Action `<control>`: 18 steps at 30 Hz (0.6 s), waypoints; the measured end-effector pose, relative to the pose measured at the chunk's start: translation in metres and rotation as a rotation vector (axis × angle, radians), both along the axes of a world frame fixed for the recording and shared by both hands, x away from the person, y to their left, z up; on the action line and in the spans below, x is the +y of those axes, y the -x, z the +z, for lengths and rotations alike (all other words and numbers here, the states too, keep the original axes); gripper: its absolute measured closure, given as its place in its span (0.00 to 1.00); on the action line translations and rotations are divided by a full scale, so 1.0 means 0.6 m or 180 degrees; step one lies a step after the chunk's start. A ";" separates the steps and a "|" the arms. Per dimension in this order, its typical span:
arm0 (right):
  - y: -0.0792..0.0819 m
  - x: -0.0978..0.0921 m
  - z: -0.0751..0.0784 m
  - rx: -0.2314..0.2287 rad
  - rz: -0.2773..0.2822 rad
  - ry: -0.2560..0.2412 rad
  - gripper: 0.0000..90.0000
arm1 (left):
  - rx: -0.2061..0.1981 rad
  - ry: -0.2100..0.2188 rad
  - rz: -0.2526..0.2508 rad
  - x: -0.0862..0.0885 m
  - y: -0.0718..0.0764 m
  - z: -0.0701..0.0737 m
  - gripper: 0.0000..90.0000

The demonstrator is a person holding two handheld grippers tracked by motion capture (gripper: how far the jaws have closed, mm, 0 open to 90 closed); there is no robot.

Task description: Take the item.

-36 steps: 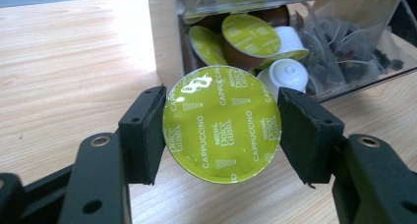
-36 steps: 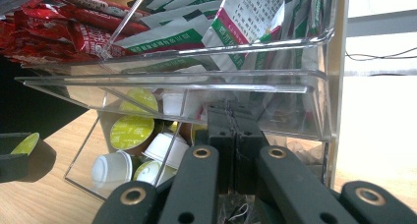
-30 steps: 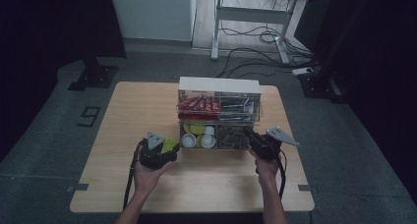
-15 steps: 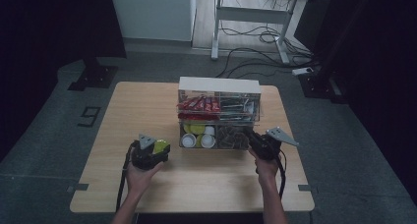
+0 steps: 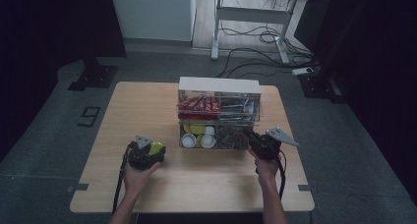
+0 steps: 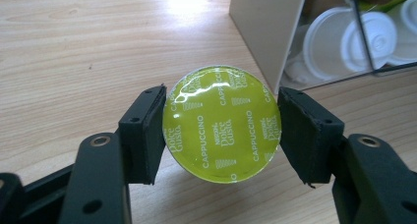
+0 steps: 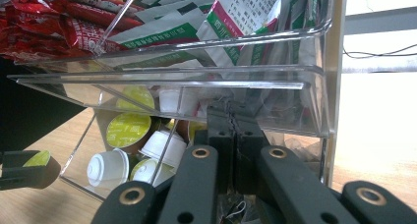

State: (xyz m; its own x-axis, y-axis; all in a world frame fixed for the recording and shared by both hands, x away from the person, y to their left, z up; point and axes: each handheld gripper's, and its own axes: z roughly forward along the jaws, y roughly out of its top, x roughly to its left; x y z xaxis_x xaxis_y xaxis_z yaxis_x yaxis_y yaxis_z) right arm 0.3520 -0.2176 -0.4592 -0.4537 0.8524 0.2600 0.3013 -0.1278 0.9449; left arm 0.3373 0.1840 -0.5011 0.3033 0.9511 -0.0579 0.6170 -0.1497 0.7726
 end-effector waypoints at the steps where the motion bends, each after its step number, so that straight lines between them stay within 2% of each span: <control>1: 0.000 0.000 0.000 -0.0002 0.0000 0.0002 0.98 | 0.0002 -0.0002 0.0006 0.001 0.000 -0.001 0.43; 10: 0.000 0.000 -0.001 0.0003 -0.0008 0.0004 0.98 | 0.0093 -0.0072 0.0067 0.012 -0.005 -0.016 0.43; 18: -0.001 0.000 -0.001 0.0005 -0.0009 0.0002 0.98 | 0.0176 -0.0126 0.0086 0.011 -0.011 -0.023 0.43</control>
